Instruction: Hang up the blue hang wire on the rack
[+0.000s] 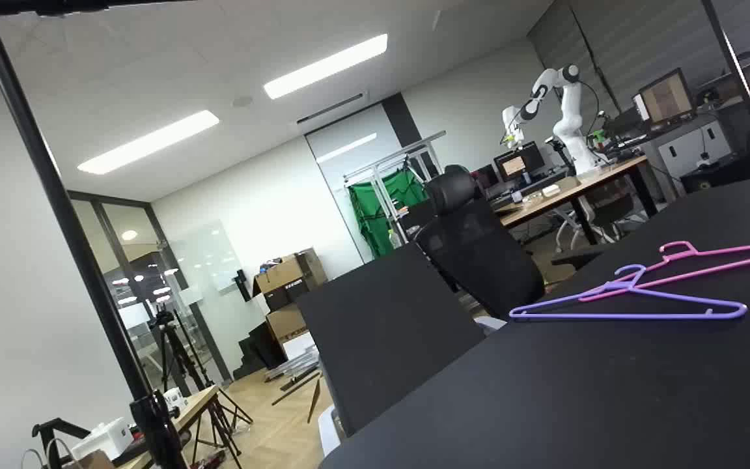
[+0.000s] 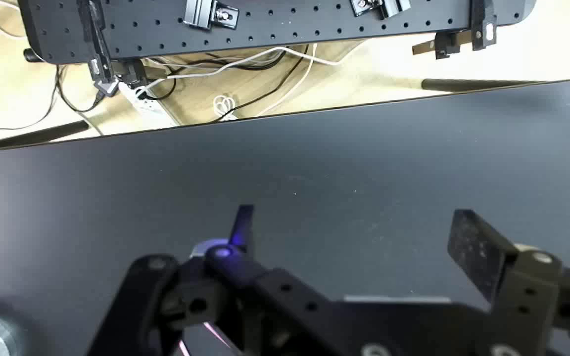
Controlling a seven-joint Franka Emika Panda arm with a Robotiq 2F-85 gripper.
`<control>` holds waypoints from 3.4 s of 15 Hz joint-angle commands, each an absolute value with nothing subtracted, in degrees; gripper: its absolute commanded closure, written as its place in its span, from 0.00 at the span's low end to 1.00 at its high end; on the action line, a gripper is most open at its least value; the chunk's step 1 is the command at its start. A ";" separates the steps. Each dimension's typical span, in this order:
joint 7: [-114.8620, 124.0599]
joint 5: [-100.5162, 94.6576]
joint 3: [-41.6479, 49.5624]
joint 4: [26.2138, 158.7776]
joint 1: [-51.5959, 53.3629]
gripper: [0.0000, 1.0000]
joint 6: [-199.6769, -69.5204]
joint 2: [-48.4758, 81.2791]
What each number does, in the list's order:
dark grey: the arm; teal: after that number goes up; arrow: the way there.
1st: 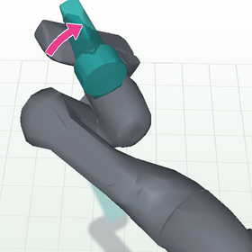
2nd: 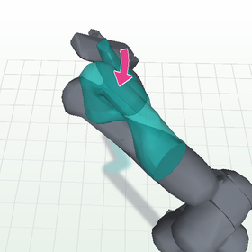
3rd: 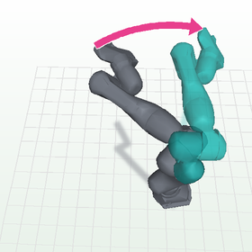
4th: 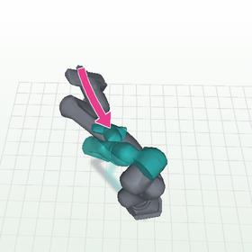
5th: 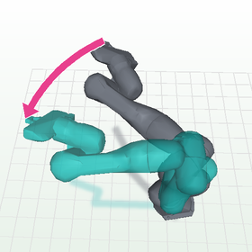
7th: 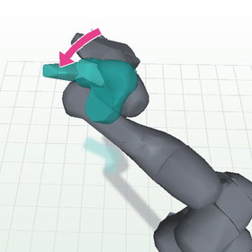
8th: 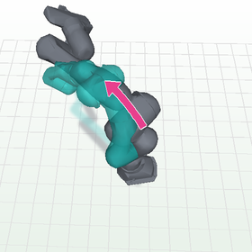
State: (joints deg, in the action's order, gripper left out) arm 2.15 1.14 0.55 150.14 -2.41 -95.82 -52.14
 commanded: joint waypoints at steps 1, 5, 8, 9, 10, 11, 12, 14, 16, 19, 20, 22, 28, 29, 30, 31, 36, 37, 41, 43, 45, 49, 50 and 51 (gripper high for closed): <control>2.19 1.09 0.62 150.02 -2.33 0.00 -95.73 -52.08; 2.19 1.09 0.62 150.02 -2.33 0.00 -95.73 -52.09; 2.19 1.09 0.62 150.02 -2.33 0.00 -95.73 -52.09; 2.19 1.09 0.62 150.02 -2.33 0.00 -95.73 -52.09; 2.19 1.09 0.62 150.02 -2.33 0.00 -95.73 -52.09; 2.19 1.08 0.62 150.02 -2.33 0.00 -95.73 -52.09; 2.19 1.09 0.62 150.02 -2.33 0.00 -95.73 -52.09; 2.19 1.08 0.62 150.02 -2.33 0.00 -95.73 -52.09; 2.19 1.08 0.62 150.02 -2.33 0.00 -95.73 -52.09; 2.19 1.08 0.62 150.02 -2.33 0.00 -95.73 -52.09; 2.19 1.08 0.62 150.02 -2.33 0.00 -95.73 -52.09; 2.19 1.08 0.62 150.02 -2.33 0.00 -95.73 -52.09; 2.19 1.08 0.62 150.02 -2.33 0.00 -95.73 -52.09; 0.26 -0.02 1.00 149.55 -2.01 0.00 -97.37 -50.04; -1.83 -1.28 1.37 148.94 -1.74 0.00 -98.70 -48.00; -4.46 -2.62 1.85 148.45 -1.43 0.00 -100.79 -45.82; -19.32 -6.35 7.59 143.78 -0.32 0.00 -111.30 -31.92; -21.95 -6.65 8.94 141.75 -0.53 0.00 -112.65 -28.03; -27.26 -5.90 11.43 132.48 -1.32 0.00 -116.04 -13.96; -26.70 -4.40 11.33 126.86 -1.87 0.00 -115.71 -6.84; -26.19 -4.64 10.30 131.44 -2.90 0.00 -116.88 -10.85; -26.36 -4.39 9.82 130.23 -3.26 0.00 -117.22 -8.04; -26.37 -4.38 9.86 130.34 -3.25 0.00 -117.18 -8.58; -26.38 -4.38 9.89 130.42 -3.24 0.00 -117.15 -9.04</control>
State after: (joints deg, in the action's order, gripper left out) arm -26.26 -4.55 10.88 130.51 -2.24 -117.24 -9.10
